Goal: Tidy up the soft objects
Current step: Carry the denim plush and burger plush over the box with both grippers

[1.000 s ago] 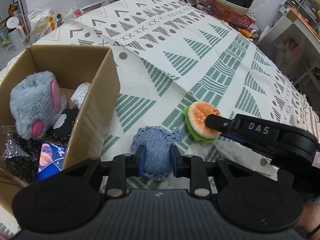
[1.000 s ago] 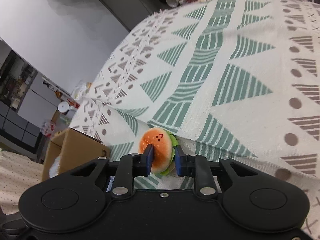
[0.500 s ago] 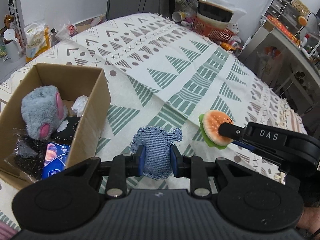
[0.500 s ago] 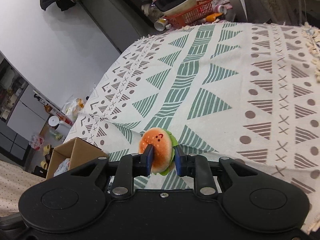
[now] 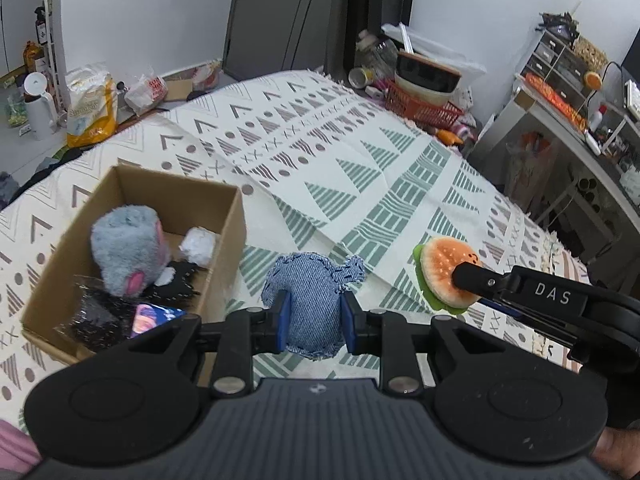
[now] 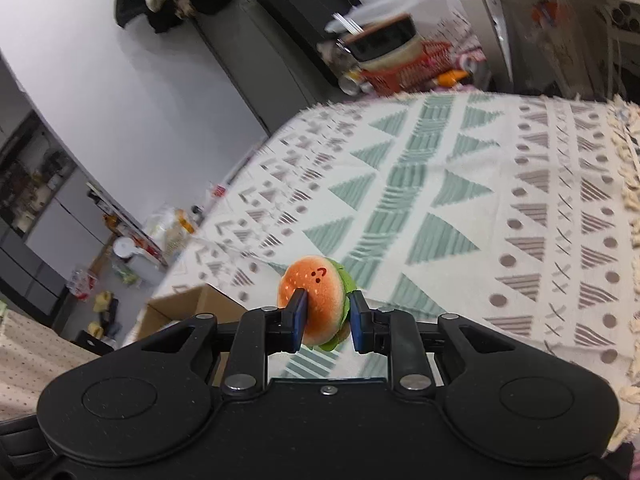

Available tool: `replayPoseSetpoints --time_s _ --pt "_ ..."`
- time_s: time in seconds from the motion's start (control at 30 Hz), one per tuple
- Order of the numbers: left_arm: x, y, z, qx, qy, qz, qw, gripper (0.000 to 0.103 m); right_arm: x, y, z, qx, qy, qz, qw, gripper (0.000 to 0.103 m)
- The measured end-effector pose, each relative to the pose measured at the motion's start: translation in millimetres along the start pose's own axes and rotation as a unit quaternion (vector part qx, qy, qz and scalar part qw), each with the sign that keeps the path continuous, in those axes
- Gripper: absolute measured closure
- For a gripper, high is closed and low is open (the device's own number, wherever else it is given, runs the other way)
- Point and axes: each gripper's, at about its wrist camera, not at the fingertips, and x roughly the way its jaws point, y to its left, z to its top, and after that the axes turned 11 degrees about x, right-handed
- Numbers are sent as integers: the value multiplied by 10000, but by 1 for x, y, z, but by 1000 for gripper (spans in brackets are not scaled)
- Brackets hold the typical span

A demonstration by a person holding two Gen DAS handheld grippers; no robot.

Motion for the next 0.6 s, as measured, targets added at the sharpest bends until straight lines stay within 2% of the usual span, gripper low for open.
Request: replayPoseSetpoints --time_s 0.2,0.6 --pt "-22 20 9 -98 -164 60 9998 78 -2 18 -6 -172 -19 288 9994 80" --pt "-41 84 15 -387 -361 233 9983 78 3 59 -20 -532 -202 391 9976 80"
